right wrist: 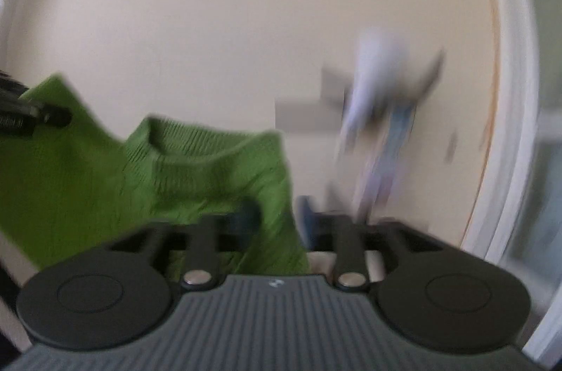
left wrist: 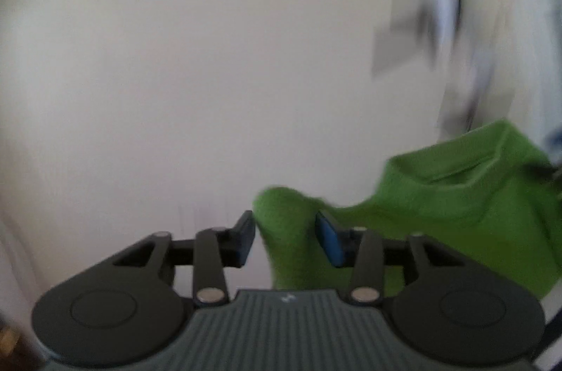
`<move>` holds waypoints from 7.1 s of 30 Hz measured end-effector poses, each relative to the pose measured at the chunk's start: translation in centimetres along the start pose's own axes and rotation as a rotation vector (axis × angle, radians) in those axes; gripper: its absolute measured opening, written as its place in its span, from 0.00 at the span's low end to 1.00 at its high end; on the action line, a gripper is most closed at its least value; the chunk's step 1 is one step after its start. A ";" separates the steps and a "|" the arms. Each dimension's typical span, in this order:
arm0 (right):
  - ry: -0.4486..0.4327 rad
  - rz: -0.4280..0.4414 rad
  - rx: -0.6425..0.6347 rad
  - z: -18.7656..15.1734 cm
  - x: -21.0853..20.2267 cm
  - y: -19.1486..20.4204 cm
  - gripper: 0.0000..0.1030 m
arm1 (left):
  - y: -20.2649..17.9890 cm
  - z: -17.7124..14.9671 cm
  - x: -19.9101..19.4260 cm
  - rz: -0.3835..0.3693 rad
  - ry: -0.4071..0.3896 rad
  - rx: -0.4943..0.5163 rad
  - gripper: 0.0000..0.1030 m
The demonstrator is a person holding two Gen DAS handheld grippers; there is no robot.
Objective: Fold small clothes
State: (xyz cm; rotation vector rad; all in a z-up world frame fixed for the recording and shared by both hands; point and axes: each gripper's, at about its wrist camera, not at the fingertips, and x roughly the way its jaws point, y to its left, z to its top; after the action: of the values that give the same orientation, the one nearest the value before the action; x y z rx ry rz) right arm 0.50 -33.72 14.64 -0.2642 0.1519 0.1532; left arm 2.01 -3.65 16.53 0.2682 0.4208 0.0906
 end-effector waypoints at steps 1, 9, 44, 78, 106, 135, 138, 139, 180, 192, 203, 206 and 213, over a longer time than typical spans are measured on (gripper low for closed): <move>0.104 -0.017 0.013 -2.2 2.2 -0.3 0.48 | -0.3 -1.6 2.2 0.001 0.091 -0.007 0.29; 0.396 0.155 0.182 -16.7 -3.7 -7.1 0.66 | 6.8 -13.5 2.2 -0.170 0.240 -0.167 0.41; 0.476 0.287 0.201 -21.5 -14.2 2.9 0.52 | 1.3 -20.9 -10.1 -0.614 0.439 -0.050 0.45; 0.399 0.431 0.459 -15.5 4.9 11.0 0.58 | 12.5 -13.4 5.9 -0.228 0.431 -0.528 0.06; 0.330 0.390 1.111 -20.1 3.6 1.8 0.56 | -2.0 0.9 0.7 -0.406 0.088 -0.041 0.47; 0.470 0.083 0.333 -9.9 10.9 -1.5 0.49 | 4.1 -11.0 8.5 -0.387 0.378 -0.325 0.40; 0.466 0.098 0.410 -11.5 8.5 -4.8 0.47 | 4.7 -10.7 8.1 -0.370 0.343 -0.318 0.42; 0.461 0.087 0.442 -11.9 7.4 -5.8 0.47 | 4.9 -10.6 8.2 -0.364 0.343 -0.327 0.42; 0.232 -0.530 1.183 -17.0 -3.7 -14.5 0.09 | -0.7 -13.2 7.6 -0.495 0.180 -0.344 0.48; 0.090 0.305 0.408 2.8 3.4 8.4 0.10 | 9.0 -12.6 4.6 -0.536 0.067 -0.661 0.52; 0.305 0.236 0.501 -5.1 4.1 4.7 0.59 | 6.6 -12.9 7.7 -0.558 0.219 -0.567 0.54; 0.359 0.071 0.576 -7.6 3.9 0.1 0.75 | 4.8 -12.6 8.8 -0.528 0.246 -0.531 0.54; 0.537 0.174 0.571 -10.3 7.0 0.9 0.15 | 1.5 -12.6 9.7 -0.411 0.265 -0.388 0.40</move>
State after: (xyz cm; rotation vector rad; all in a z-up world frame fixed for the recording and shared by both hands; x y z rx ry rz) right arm 5.82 -34.71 3.42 0.2865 0.7389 0.2018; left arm 5.55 2.12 2.12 -0.2177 0.7024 -0.1969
